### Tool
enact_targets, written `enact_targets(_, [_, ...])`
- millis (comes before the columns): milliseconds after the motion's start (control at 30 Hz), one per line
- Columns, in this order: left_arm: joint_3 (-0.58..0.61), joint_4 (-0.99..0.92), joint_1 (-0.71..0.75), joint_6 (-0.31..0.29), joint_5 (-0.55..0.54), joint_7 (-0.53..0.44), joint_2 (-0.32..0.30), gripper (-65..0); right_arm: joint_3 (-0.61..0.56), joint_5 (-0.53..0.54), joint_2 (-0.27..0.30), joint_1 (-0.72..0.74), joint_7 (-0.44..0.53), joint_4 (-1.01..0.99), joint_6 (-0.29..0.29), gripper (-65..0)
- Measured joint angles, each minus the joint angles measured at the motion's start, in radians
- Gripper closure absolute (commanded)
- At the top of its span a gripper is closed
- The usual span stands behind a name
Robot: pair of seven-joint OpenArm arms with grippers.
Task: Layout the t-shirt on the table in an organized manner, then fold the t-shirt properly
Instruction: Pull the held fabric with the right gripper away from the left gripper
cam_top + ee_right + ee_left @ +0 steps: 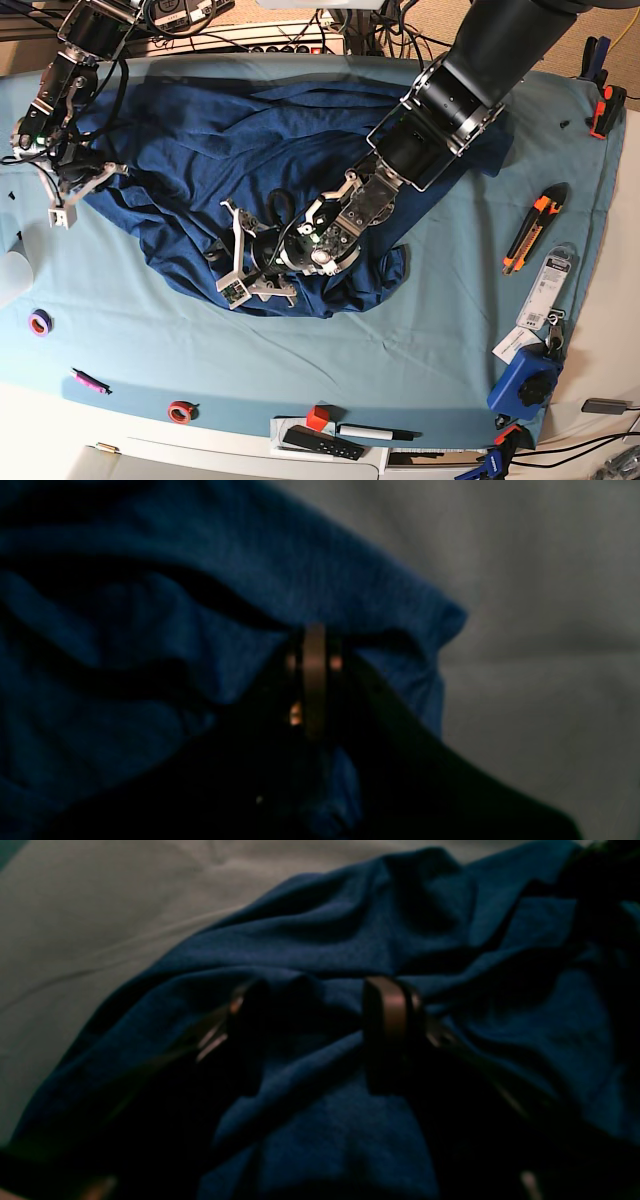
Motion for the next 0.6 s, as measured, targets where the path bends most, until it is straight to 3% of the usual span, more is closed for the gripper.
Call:
enact_targets(133, [0.000, 0.000, 0.000, 0.000, 0.000, 0.000, 0.000, -29.3, 0.000, 0.002, 0.000, 0.001, -0.007, 0.002, 0.003, 0.0])
enact_targets(267, [0.000, 0.000, 0.000, 0.000, 0.000, 0.009, 0.000, -29.3, 0.000, 0.061, 0.000, -0.009, -0.090, 0.040, 0.002, 0.0])
enact_targets(400, [0.000, 0.000, 0.000, 0.000, 0.001, 0.021, 0.000, -29.3, -0.001, 0.117, 0.000, -0.075, -0.095, 0.137, 0.003, 0.0])
enact_targets(600, [0.000, 0.000, 0.000, 0.000, 0.000, 0.019, 0.000, -29.3, -0.001, 0.106, 0.000, -0.151, -0.084, 0.243, 0.003, 0.0])
